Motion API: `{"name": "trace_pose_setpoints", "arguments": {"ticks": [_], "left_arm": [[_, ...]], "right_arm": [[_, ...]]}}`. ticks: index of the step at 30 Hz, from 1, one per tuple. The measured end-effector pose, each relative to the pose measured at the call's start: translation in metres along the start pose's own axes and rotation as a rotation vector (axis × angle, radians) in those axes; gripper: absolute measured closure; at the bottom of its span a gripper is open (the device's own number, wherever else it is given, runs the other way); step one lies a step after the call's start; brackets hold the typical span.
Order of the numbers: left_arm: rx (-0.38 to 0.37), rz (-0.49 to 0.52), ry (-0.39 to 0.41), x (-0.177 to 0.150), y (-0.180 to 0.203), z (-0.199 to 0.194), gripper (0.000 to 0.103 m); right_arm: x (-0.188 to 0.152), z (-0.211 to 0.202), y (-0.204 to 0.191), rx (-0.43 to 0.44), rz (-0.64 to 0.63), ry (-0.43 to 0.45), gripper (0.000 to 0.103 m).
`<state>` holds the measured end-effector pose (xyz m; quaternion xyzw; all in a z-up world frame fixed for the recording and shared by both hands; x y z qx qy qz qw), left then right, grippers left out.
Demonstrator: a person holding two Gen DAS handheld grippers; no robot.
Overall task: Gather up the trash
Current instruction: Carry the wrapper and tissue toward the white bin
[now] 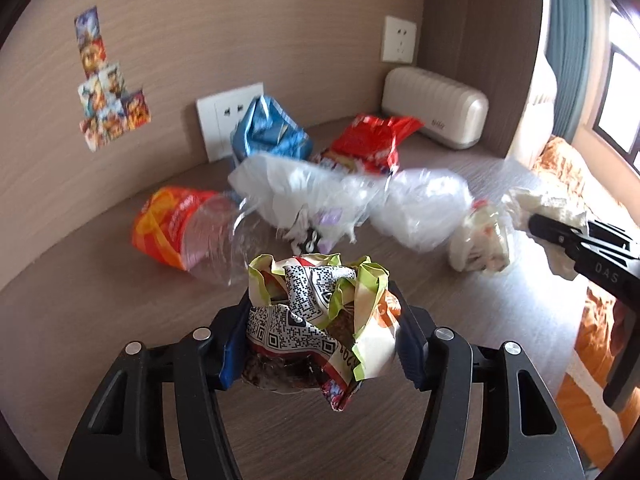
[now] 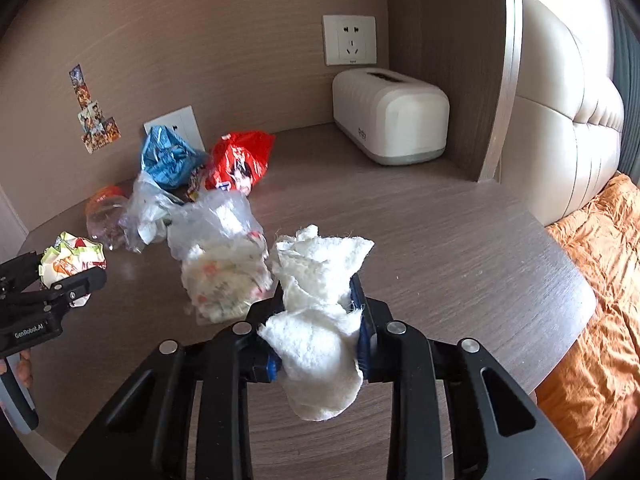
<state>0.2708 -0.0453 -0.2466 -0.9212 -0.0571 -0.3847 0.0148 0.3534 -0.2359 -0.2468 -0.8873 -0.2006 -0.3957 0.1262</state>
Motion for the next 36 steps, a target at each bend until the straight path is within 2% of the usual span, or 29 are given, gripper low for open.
{"name": "trace_pose_setpoints", "arguments": {"ticks": [8, 15, 19, 26, 36], "left_arm": [[-0.076, 0.042, 0.100, 0.026, 0.009, -0.040, 0.043], [-0.148, 0.092, 0.156, 0.030, 0.012, -0.069, 0.043], [-0.215, 0.141, 0.163, 0.022, 0.021, -0.079, 0.043], [-0.351, 0.228, 0.134, -0.003, 0.058, -0.083, 0.043], [-0.496, 0.340, 0.101, -0.036, 0.145, -0.098, 0.043]], "right_arm": [[0.041, -0.036, -0.036, 0.024, -0.006, 0.112, 0.073], [0.052, -0.066, -0.062, 0.003, 0.022, 0.164, 0.073], [0.041, -0.080, -0.070, -0.044, 0.065, 0.168, 0.073], [0.002, -0.111, -0.066, -0.145, 0.162, 0.148, 0.073], [-0.060, -0.159, -0.012, -0.279, 0.270, 0.112, 0.073]]}}
Point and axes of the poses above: each gripper's, at about its wrist camera, not at the fingertips, and z roughly the way its jaws point, y to its right, x to its top, the point moved 10 cm from there along z, roughly the way its jaws point, and after that the axes turned 1 degree about y, right-handed, at the moved point
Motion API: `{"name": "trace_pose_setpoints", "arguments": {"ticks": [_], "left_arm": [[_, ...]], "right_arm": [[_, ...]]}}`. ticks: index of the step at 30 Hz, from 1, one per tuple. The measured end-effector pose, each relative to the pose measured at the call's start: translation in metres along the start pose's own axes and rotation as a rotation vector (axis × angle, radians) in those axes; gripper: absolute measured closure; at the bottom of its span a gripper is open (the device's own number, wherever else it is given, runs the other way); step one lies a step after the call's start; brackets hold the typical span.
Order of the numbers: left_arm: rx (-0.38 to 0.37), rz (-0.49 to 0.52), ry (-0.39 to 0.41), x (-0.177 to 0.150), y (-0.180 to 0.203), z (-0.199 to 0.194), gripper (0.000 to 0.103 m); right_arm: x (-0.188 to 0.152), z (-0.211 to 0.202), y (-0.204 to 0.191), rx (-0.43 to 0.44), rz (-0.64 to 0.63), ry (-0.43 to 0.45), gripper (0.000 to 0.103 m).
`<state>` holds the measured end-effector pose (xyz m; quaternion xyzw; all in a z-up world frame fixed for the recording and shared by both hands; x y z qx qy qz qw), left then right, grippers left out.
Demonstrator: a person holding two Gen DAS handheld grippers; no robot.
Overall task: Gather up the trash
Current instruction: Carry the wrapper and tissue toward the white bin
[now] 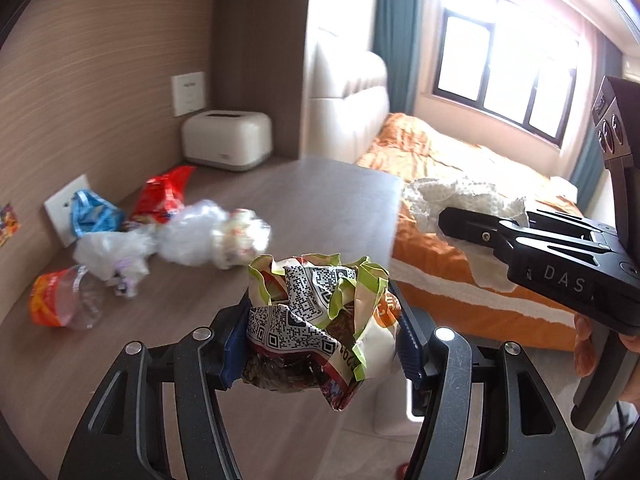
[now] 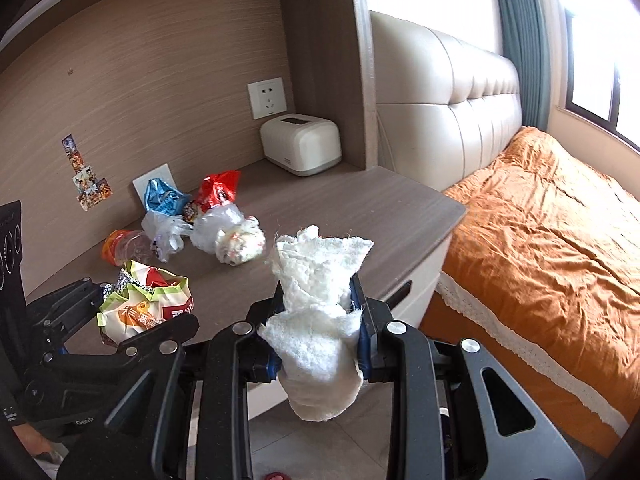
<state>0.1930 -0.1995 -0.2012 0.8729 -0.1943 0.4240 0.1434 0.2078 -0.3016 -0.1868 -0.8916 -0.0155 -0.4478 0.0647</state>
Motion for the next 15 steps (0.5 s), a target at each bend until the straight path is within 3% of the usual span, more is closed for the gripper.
{"name": "trace_pose_setpoints", "arguments": {"ticks": [15], "left_arm": [[-0.183, 0.146, -0.113, -0.032, 0.202, 0.074, 0.043]], "right_arm": [[-0.088, -0.059, 0.178, -0.137, 0.147, -0.076, 0.072]]}}
Point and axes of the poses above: each gripper's, at about its wrist camera, not at the fingertips, and z roughly the way its jaws point, y to its right, x to its top, the point moved 10 cm from there along z, roughly the way its jaws point, and after that the axes turned 1 degree about y, right-handed, at the moved point
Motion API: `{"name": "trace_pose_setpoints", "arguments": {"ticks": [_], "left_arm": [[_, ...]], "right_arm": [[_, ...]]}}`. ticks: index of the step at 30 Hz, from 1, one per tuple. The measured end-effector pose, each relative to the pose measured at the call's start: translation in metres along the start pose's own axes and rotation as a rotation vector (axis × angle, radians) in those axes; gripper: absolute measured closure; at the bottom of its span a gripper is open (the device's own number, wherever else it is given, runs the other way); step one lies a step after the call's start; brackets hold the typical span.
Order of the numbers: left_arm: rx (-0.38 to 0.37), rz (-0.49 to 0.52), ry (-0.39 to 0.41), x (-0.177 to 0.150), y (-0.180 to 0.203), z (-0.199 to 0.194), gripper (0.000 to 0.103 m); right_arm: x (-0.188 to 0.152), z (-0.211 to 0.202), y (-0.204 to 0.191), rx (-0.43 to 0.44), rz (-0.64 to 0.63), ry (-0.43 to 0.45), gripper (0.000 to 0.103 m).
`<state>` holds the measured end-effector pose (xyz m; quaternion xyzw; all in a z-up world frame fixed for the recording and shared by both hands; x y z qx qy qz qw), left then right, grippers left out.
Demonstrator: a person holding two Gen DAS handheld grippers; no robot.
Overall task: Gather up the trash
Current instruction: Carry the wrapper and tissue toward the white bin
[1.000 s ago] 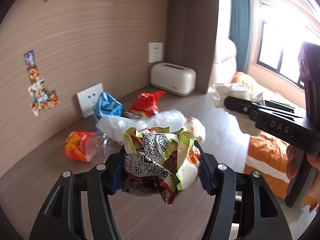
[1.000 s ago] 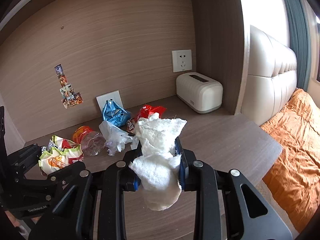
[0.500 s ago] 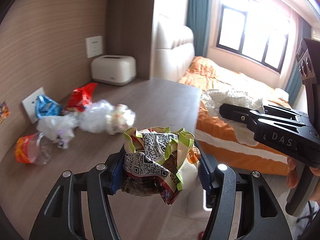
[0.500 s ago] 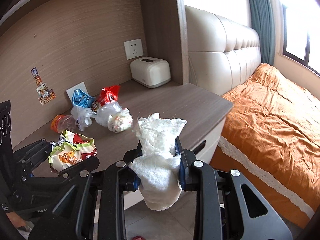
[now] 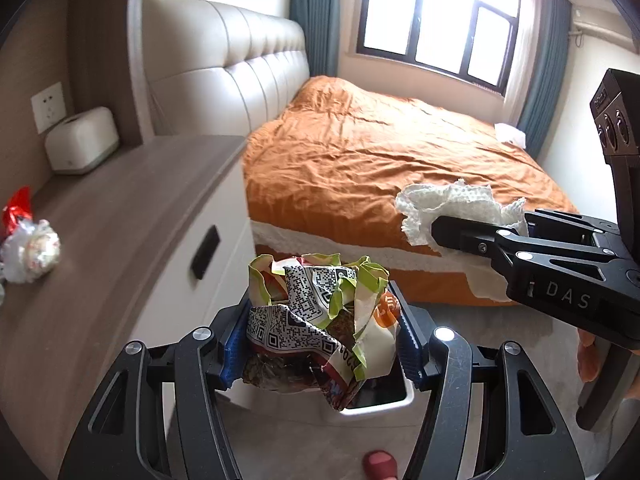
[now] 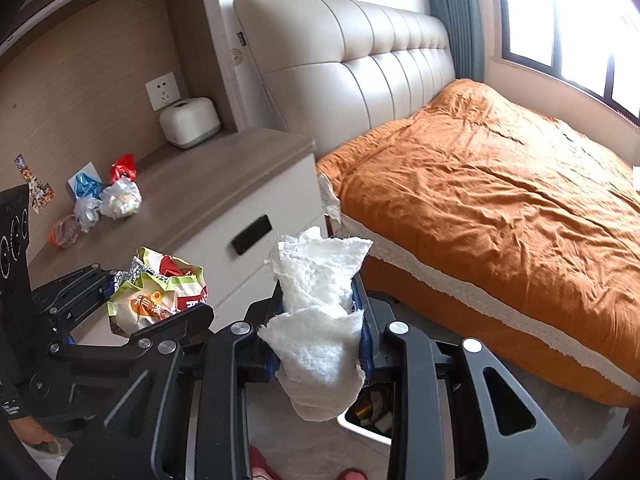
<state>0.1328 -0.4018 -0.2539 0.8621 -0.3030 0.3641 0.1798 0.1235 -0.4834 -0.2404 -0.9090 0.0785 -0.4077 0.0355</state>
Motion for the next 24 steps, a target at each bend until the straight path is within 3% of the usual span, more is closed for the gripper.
{"name": "trace_pose_setpoints", "arguments": {"ticks": [6, 10, 24], "left_arm": [[-0.060, 0.032, -0.070, -0.027, 0.053, 0.060, 0.043], [-0.084, 0.039, -0.122, -0.054, 0.069, 0.107, 0.043], [-0.150, 0.027, -0.297, -0.190, 0.093, 0.273, 0.040]], "right_arm": [[-0.037, 0.013, 0.057, -0.034, 0.045, -0.047, 0.072], [-0.068, 0.037, 0.083, -0.037, 0.075, -0.089, 0.072], [-0.212, 0.185, 0.131, 0.008, 0.066, -0.285, 0.069]]}}
Point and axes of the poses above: each gripper's, at about its wrist camera, not at the fingertips, and z roughly the way its jaws point, y to its right, x to its top, the point moved 10 cm from there along z, roughly the way its jaws point, and after that the axes turned 1 degree about y, right-handed, at the moved point
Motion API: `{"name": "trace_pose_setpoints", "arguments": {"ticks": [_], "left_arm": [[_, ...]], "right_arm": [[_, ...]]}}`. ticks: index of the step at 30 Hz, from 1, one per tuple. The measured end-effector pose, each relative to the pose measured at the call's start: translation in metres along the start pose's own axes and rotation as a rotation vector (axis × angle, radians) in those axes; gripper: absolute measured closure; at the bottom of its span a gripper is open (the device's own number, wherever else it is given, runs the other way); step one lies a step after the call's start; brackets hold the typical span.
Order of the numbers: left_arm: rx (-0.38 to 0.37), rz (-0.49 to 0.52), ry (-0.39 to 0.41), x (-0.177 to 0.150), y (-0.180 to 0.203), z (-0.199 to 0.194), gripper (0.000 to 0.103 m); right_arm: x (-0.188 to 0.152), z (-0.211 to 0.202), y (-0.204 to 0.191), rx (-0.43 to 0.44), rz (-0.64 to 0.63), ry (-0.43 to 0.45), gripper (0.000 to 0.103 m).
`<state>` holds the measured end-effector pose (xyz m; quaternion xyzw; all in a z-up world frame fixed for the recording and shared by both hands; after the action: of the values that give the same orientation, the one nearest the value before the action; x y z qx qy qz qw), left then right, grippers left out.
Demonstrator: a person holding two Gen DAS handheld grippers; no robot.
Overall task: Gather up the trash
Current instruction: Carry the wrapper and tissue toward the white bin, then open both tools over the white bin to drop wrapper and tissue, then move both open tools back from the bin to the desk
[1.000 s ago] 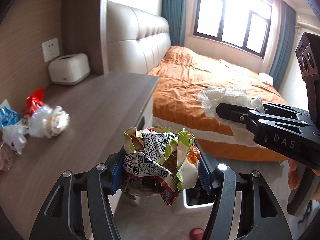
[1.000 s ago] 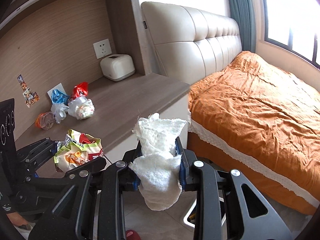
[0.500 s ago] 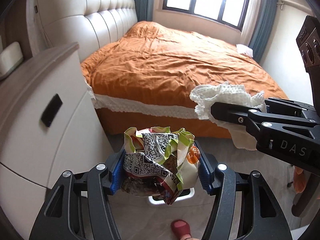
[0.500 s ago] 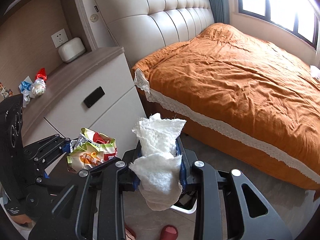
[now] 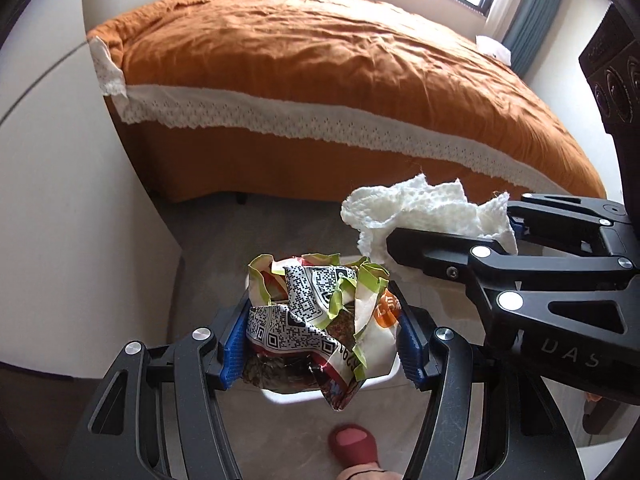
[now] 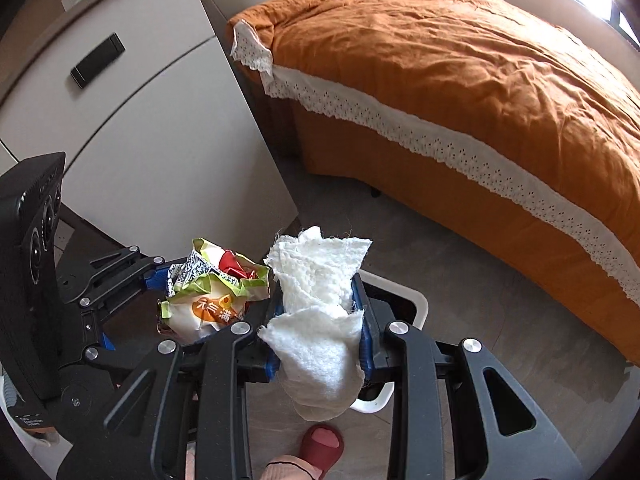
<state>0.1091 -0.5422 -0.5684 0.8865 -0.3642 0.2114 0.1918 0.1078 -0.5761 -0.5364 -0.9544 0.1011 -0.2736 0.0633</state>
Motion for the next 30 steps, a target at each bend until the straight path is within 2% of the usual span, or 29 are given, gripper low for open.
{"name": "trace_pose_setpoints", "arguments": {"ticks": [1, 3, 4, 9, 17, 24, 30], "left_arm": [[-0.009, 0.000, -0.017, -0.005, 0.001, 0.010, 0.037], [0.011, -0.005, -0.035, -0.013, -0.003, 0.026, 0.004], [0.019, -0.008, -0.028, -0.015, -0.006, 0.031, 0.005], [0.044, -0.025, -0.059, -0.030, -0.015, 0.052, 0.005], [0.068, -0.047, -0.060, -0.032, -0.023, 0.037, 0.005], [0.082, -0.080, -0.004, -0.007, -0.026, -0.016, 0.005], [0.104, -0.056, 0.069, 0.022, -0.023, -0.074, 0.005]], "right_arm": [[-0.005, 0.009, 0.003, 0.002, -0.001, -0.007, 0.063], [-0.014, 0.028, 0.009, 0.006, -0.002, -0.030, 0.012], [-0.018, 0.033, 0.013, -0.002, 0.005, -0.024, 0.006], [-0.036, 0.056, 0.025, -0.004, 0.026, -0.075, 0.005], [-0.040, 0.049, 0.020, -0.005, 0.023, -0.086, 0.005], [-0.013, 0.009, 0.004, -0.010, 0.011, -0.038, 0.005], [0.015, -0.039, -0.013, -0.017, 0.009, 0.030, 0.005]]}}
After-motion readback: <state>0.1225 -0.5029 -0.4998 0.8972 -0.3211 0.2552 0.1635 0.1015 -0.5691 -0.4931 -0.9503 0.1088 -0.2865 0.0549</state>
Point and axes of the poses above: each gripper's, at about its wrist camera, not at the fingertips, and z roughly the way its jaws point, y to its right, x to its top, the point moved 10 cm from there along z, roughly the way its jaws point, and after that the axes turned 1 degree about y, right-handed, at the moved point
